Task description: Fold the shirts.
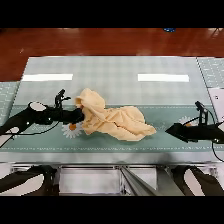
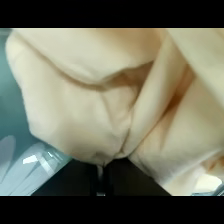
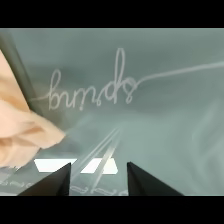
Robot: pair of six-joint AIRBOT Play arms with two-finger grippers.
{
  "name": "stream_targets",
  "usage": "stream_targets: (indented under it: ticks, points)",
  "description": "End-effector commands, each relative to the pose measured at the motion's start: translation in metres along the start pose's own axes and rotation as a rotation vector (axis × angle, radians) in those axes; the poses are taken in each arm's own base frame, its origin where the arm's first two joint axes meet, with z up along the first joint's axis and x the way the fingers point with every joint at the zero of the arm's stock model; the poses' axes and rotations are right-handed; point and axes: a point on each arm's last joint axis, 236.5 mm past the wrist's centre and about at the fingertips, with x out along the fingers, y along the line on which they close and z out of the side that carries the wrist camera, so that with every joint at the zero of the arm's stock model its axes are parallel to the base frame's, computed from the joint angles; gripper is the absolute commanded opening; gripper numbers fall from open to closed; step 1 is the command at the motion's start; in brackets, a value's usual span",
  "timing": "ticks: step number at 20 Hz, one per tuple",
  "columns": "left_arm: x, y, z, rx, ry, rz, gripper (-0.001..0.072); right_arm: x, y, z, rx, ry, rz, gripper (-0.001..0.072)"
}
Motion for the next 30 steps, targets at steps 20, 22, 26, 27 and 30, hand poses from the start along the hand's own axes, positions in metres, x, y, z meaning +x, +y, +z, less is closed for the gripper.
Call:
stream_targets:
  ticks: [20,22,26,27,30]
  points:
    - [-0.001,-0.014,0.004,0.023,0.019,-0.033,0.0025,0.101,0.123,-0.001,0.032,0.033,0.230,0.0200]
    - [-0.018,-0.027,0.027,0.045,-0.035,-0.057,0.0025,0.086,0.159,0.010,-0.144,0.040,0.293,0.0025]
    - [-0.124,-0.102,0.107,0.216,-0.318,-0.156,0.0025,-0.013,0.232,0.099,-0.377,-0.155,0.349,0.0024]
    - [-0.166,-0.130,0.126,0.275,-0.428,-0.181,0.0025,-0.050,0.249,0.122,-0.432,-0.230,0.346,0.0024]
    - [-0.292,-0.210,0.145,0.463,-0.723,-0.222,0.0025,-0.181,0.300,0.164,-0.607,-0.483,0.321,0.0024]
